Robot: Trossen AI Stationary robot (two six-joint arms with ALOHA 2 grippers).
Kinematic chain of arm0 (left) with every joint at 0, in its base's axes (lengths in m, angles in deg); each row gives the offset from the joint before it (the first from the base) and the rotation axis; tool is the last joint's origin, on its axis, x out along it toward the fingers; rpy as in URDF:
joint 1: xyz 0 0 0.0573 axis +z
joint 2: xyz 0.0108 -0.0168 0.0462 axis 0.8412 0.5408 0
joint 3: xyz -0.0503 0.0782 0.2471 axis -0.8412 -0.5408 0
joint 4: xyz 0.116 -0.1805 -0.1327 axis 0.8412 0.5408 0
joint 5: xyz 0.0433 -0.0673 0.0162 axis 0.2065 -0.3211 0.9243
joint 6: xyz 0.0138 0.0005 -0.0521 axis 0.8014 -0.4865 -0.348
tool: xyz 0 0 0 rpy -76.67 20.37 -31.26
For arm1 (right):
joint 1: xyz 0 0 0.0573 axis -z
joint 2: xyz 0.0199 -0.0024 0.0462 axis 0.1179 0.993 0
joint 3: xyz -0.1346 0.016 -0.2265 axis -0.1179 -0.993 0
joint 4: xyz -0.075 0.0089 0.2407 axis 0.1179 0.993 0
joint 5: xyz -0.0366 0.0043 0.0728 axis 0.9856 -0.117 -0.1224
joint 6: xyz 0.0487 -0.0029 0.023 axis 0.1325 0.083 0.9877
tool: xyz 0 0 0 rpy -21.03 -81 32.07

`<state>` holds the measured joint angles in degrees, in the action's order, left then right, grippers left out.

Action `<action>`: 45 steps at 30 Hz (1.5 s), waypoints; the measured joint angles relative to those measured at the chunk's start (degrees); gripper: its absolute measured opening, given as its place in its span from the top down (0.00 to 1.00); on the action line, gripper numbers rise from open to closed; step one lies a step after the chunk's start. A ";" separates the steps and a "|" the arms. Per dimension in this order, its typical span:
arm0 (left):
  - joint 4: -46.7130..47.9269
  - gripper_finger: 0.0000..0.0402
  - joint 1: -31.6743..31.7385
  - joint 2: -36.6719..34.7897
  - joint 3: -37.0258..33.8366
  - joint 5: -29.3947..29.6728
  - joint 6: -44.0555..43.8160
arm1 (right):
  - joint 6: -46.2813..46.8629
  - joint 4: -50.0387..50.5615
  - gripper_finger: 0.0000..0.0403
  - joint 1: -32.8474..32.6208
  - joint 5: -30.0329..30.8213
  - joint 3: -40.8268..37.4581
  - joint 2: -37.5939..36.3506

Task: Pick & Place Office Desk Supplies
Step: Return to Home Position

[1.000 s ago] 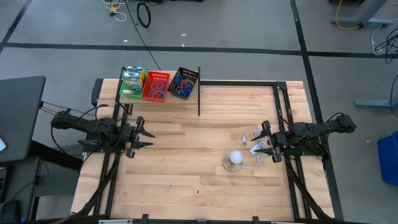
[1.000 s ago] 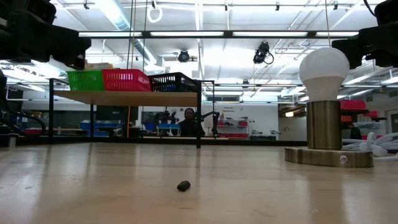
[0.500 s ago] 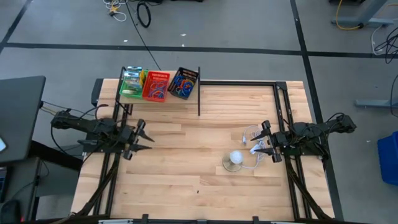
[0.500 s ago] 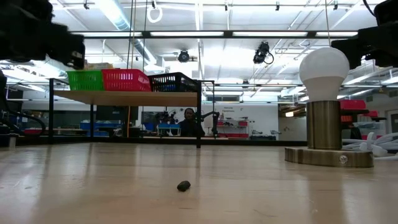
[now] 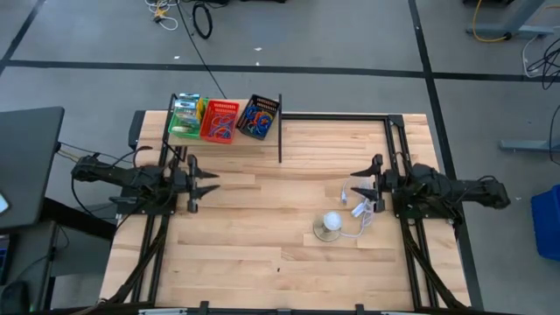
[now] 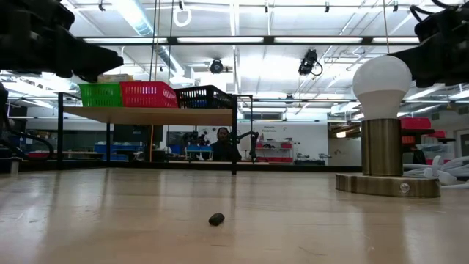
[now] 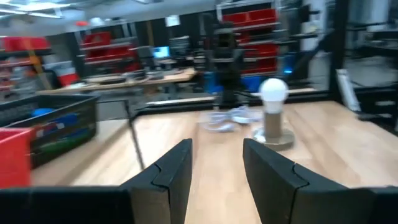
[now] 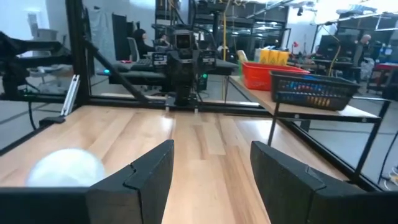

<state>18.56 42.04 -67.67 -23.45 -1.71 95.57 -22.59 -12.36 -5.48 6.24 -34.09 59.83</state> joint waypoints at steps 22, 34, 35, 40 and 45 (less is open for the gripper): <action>0.48 0.63 -0.04 0.59 0.00 -11.49 2.21 | 0.86 1.14 0.45 4.06 -2.07 0.00 0.00; -0.03 0.63 -0.04 0.55 0.00 -11.67 2.11 | 0.79 1.20 0.45 4.06 -2.07 0.00 0.00; -0.03 0.63 -0.04 0.55 0.00 -11.67 2.11 | 0.79 1.20 0.45 4.06 -2.07 0.00 0.00; -0.05 0.63 -0.04 0.55 0.00 -11.67 2.11 | 0.80 1.20 0.45 4.06 -2.07 0.00 0.00; -0.05 0.63 -0.04 0.55 0.00 -11.67 2.11 | 0.79 1.22 0.45 4.06 -2.07 0.00 0.00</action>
